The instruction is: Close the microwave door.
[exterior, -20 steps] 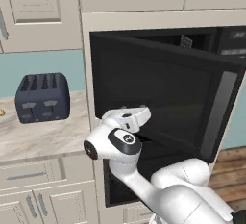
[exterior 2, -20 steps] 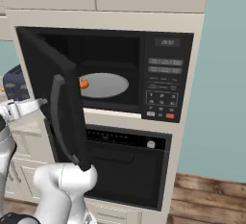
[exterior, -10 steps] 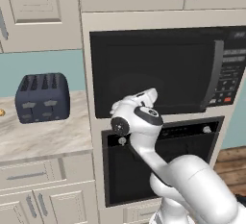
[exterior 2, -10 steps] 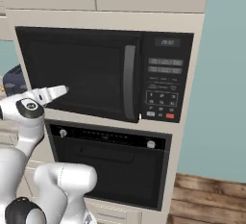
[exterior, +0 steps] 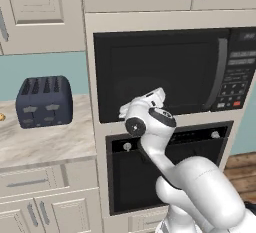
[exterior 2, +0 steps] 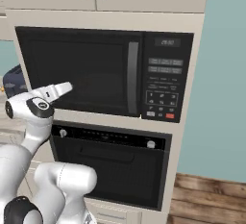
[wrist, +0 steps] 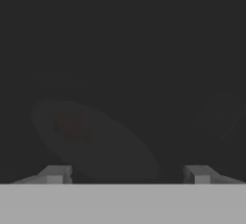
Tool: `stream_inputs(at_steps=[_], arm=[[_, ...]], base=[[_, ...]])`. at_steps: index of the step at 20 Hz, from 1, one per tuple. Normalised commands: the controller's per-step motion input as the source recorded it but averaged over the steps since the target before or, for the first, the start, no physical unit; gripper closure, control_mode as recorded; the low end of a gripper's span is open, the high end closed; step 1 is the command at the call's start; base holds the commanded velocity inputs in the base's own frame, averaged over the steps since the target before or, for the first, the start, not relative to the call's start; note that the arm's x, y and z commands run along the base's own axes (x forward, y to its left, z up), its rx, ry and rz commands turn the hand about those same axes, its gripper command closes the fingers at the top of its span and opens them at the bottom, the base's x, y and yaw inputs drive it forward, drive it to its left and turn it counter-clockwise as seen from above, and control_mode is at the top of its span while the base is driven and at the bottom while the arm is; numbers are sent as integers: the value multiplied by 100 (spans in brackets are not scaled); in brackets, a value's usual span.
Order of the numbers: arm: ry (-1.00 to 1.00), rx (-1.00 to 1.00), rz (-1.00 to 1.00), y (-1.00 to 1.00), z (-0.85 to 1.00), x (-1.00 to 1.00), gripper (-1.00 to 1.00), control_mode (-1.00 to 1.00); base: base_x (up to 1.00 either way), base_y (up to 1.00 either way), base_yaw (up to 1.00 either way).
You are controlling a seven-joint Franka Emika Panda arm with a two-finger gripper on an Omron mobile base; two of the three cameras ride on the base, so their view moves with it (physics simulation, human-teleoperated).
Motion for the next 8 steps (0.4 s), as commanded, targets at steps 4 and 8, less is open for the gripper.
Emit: stream_inputs(at_steps=[4,8], arm=[[6,0,0,0,17,0,-100,-100],[11,0,0,0,19,0,-100,-100]], base=[[0,0,0],[0,0,0]])
